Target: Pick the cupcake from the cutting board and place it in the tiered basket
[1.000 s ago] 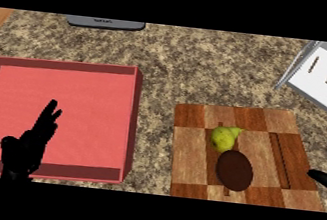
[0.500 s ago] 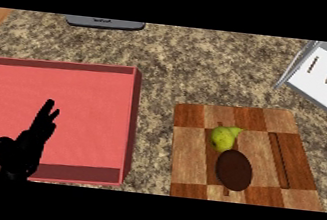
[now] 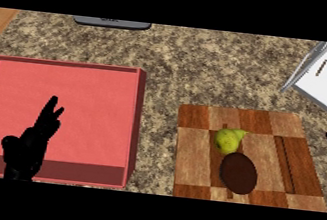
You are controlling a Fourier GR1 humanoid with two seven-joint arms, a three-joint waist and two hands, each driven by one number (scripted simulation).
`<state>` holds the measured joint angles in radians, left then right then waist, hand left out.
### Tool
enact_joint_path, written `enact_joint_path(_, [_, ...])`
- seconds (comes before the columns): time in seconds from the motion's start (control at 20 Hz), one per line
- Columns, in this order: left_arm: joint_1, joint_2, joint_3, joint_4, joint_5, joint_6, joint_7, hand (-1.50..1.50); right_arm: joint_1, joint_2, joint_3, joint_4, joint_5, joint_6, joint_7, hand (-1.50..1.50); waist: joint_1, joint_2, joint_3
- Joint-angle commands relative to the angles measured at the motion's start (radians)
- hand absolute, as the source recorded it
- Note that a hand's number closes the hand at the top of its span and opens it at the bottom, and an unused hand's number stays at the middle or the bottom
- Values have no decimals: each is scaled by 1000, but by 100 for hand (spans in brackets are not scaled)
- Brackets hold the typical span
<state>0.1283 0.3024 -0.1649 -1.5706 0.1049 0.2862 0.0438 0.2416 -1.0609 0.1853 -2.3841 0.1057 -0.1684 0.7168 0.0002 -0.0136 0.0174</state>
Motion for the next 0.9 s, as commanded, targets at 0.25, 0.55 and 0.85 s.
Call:
enact_joint_path(0.25, [-7,-75,-58,87,-45,14,12,0,-125,15,234,-15,261,80,260,-150,16,19,-22])
enact_joint_path(0.55, [-52,-89,-37,114,-64,21,20,0,-260,124,342,69,285,169,385,-150,21,23,-21])
enact_joint_path(0.85, [-6,-110,-68,53,-81,16,57,0,-307,244,449,110,339,201,418,-150,10,17,-20])
